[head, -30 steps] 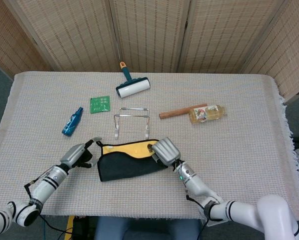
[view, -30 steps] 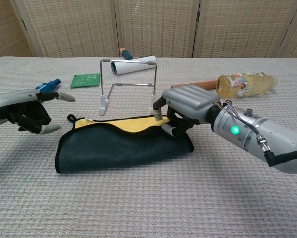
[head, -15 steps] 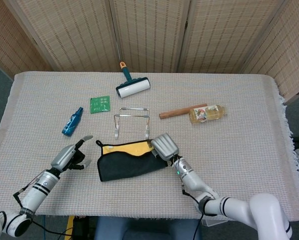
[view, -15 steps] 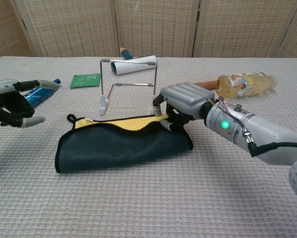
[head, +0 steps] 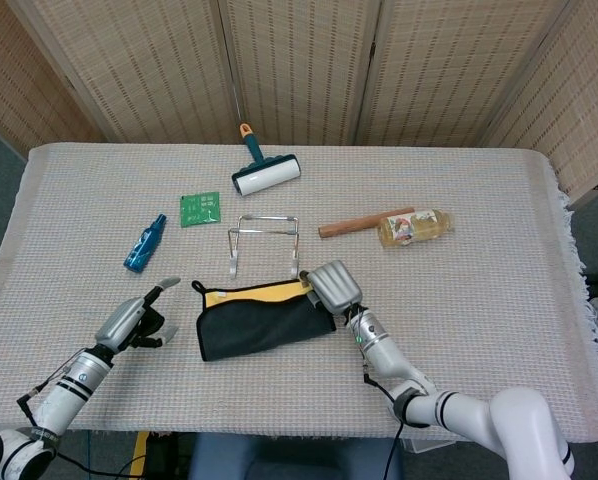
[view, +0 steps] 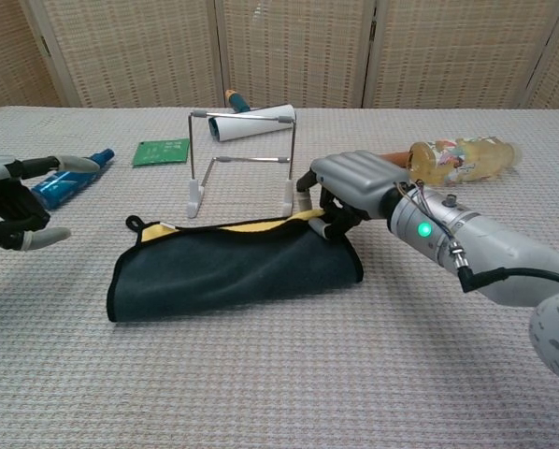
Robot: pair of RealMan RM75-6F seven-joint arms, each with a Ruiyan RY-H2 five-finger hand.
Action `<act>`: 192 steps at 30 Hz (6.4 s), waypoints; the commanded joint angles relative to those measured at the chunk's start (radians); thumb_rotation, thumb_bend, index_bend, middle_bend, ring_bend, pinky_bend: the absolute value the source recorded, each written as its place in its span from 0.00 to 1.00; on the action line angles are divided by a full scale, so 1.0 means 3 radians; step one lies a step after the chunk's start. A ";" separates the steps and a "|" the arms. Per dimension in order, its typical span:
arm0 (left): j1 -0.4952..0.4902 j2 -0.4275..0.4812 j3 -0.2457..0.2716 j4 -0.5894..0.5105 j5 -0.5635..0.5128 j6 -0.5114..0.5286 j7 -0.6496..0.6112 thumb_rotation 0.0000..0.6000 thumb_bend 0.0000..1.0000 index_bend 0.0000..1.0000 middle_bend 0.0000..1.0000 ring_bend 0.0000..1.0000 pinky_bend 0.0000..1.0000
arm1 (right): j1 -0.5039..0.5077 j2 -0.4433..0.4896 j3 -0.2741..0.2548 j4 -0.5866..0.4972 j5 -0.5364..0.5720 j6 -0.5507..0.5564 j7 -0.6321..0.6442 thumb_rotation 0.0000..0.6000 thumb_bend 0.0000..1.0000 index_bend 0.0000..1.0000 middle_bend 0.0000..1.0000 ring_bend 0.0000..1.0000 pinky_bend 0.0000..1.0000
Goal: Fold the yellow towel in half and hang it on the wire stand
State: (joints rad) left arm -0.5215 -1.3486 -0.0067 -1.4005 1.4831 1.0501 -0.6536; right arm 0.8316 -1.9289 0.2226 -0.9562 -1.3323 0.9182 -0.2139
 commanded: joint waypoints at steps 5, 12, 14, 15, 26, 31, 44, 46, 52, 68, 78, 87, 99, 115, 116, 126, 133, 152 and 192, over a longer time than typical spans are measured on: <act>0.0017 -0.0001 -0.0004 0.0008 -0.0001 0.0002 -0.0016 1.00 0.41 0.09 0.98 0.91 0.87 | 0.0018 -0.0001 0.0015 0.0036 0.0031 -0.0024 0.0060 1.00 0.41 0.24 0.91 1.00 1.00; 0.0037 0.0010 -0.0010 0.0003 0.0003 0.0015 -0.0027 1.00 0.41 0.08 0.98 0.91 0.87 | 0.0015 0.0064 0.0022 -0.0030 0.0011 0.0033 0.0106 1.00 0.36 0.11 0.91 1.00 1.00; 0.0047 0.0021 -0.0014 -0.0003 0.0005 0.0030 -0.0033 1.00 0.41 0.08 0.98 0.91 0.87 | -0.0004 0.0118 0.0005 -0.0094 -0.0019 0.0070 0.0131 1.00 0.36 0.11 0.91 1.00 1.00; 0.0050 0.0028 -0.0015 -0.0006 0.0007 0.0035 -0.0035 1.00 0.41 0.08 0.98 0.91 0.87 | -0.0013 0.0155 -0.0017 -0.0131 -0.0046 0.0082 0.0143 1.00 0.36 0.12 0.91 1.00 1.00; 0.0088 0.0072 -0.0007 -0.0035 0.0012 0.0050 -0.0050 1.00 0.41 0.08 0.98 0.91 0.87 | -0.0042 0.0698 -0.0482 -0.0323 -0.0667 0.0204 0.0255 1.00 0.20 0.41 0.91 1.00 1.00; 0.0092 0.0070 -0.0007 -0.0050 0.0017 0.0042 -0.0040 1.00 0.41 0.08 0.98 0.91 0.87 | 0.0016 0.0727 -0.0591 -0.0228 -0.0823 0.0168 0.0260 1.00 0.16 0.45 0.91 1.00 1.00; 0.0128 0.0101 -0.0007 -0.0066 -0.0011 0.0029 -0.0079 1.00 0.41 0.08 0.98 0.91 0.87 | 0.0103 0.0498 -0.0693 0.0180 -0.0999 0.0180 0.0315 1.00 0.16 0.45 0.91 1.00 1.00; 0.0131 0.0101 -0.0012 -0.0060 -0.0011 0.0033 -0.0090 1.00 0.41 0.08 0.98 0.91 0.87 | 0.0108 0.0460 -0.0694 0.0230 -0.1006 0.0192 0.0338 1.00 0.16 0.45 0.91 1.00 1.00; 0.0140 0.0109 -0.0009 -0.0054 0.0000 0.0031 -0.0112 1.00 0.41 0.08 0.98 0.91 0.86 | 0.0126 0.0371 -0.0701 0.0349 -0.1029 0.0218 0.0369 1.00 0.18 0.45 0.91 1.00 1.00; 0.0167 0.0115 -0.0016 -0.0028 0.0009 0.0051 -0.0160 1.00 0.41 0.08 0.98 0.91 0.86 | 0.0157 0.0306 -0.0704 0.0439 -0.1086 0.0341 0.0480 1.00 0.45 0.53 0.92 1.00 1.00; 0.0181 0.0164 -0.0021 -0.0061 0.0023 0.0077 -0.0119 1.00 0.41 0.08 0.98 0.91 0.87 | 0.0201 0.0590 -0.0426 -0.0071 -0.1101 0.0817 0.0540 1.00 0.51 0.65 0.93 1.00 1.00; 0.0204 0.0201 -0.0013 -0.0146 0.0060 0.0136 -0.0021 1.00 0.41 0.08 0.98 0.91 0.86 | 0.0261 0.1127 0.0034 -0.1188 -0.0913 0.0954 -0.0202 1.00 0.51 0.68 0.94 1.00 1.00; 0.0233 0.0283 0.0030 -0.0209 0.0096 0.0149 -0.0033 1.00 0.41 0.08 0.98 0.91 0.86 | 0.0284 0.1381 0.0403 -0.1882 -0.0381 0.0840 -0.0985 1.00 0.51 0.72 0.94 1.00 1.00; 0.0275 0.0353 0.0078 -0.0221 0.0125 0.0167 -0.0083 1.00 0.41 0.08 0.98 0.91 0.86 | 0.0827 0.0948 0.0794 -0.1286 0.0345 0.0538 -0.1622 1.00 0.52 0.72 0.95 1.00 1.00; 0.0279 0.0357 0.0081 -0.0224 0.0126 0.0171 -0.0084 1.00 0.41 0.08 0.98 0.91 0.86 | 0.0875 0.0908 0.0813 -0.1203 0.0387 0.0505 -0.1633 1.00 0.52 0.72 0.95 1.00 1.00; 0.0320 0.0376 0.0097 -0.0208 0.0100 0.0177 -0.0092 1.00 0.41 0.08 0.98 0.91 0.86 | 0.1387 0.0542 0.0913 -0.0209 0.0474 0.0295 -0.1477 1.00 0.52 0.72 0.95 1.00 1.00; 0.0355 0.0385 0.0106 -0.0212 0.0078 0.0182 -0.0089 1.00 0.41 0.08 0.98 0.91 0.86 | 0.1626 0.0308 0.0892 0.0407 0.0529 0.0113 -0.1248 1.00 0.52 0.72 0.94 1.00 1.00; 0.0396 0.0359 0.0121 -0.0158 0.0060 0.0144 -0.0137 1.00 0.41 0.07 0.98 0.91 0.86 | 0.1966 -0.0172 0.0776 0.1573 0.0591 -0.0243 -0.0798 1.00 0.47 0.68 0.94 1.00 1.00; 0.0422 0.0340 -0.0132 -0.0111 -0.0026 0.0479 0.0958 1.00 0.41 0.20 0.72 0.60 0.62 | 0.0298 0.1531 0.0256 -0.1246 0.0697 0.0537 -0.0915 1.00 0.44 0.07 0.86 0.99 1.00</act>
State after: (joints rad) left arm -0.3968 -1.2442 -0.0361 -1.4351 1.4826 1.1779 -0.4028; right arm 1.0043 -1.5592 0.3382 -1.2231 -1.1274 1.0303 -0.4779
